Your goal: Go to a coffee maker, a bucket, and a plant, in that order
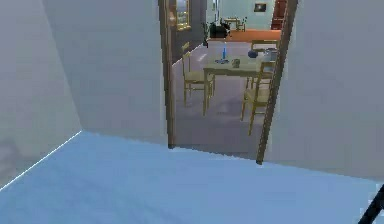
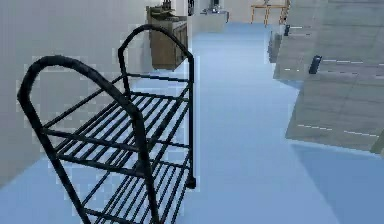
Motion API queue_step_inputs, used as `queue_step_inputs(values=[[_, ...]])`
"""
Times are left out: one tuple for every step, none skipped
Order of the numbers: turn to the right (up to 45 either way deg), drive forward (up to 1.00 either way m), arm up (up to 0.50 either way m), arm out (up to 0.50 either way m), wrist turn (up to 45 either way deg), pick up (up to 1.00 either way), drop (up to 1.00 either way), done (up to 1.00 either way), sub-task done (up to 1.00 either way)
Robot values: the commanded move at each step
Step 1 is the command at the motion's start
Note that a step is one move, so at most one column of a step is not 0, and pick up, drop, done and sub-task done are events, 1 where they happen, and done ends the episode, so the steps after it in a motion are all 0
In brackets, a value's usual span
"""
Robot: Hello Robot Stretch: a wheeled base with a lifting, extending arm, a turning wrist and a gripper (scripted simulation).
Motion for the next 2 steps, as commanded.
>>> queue_step_inputs(values=[[0.0, 1.0, 0.0, 0.0, 0.0, 0.0, 0.0, 0.0, 0.0], [12.0, 0.0, 0.0, 0.0, 0.0, 0.0, 0.0, 0.0, 0.0]])
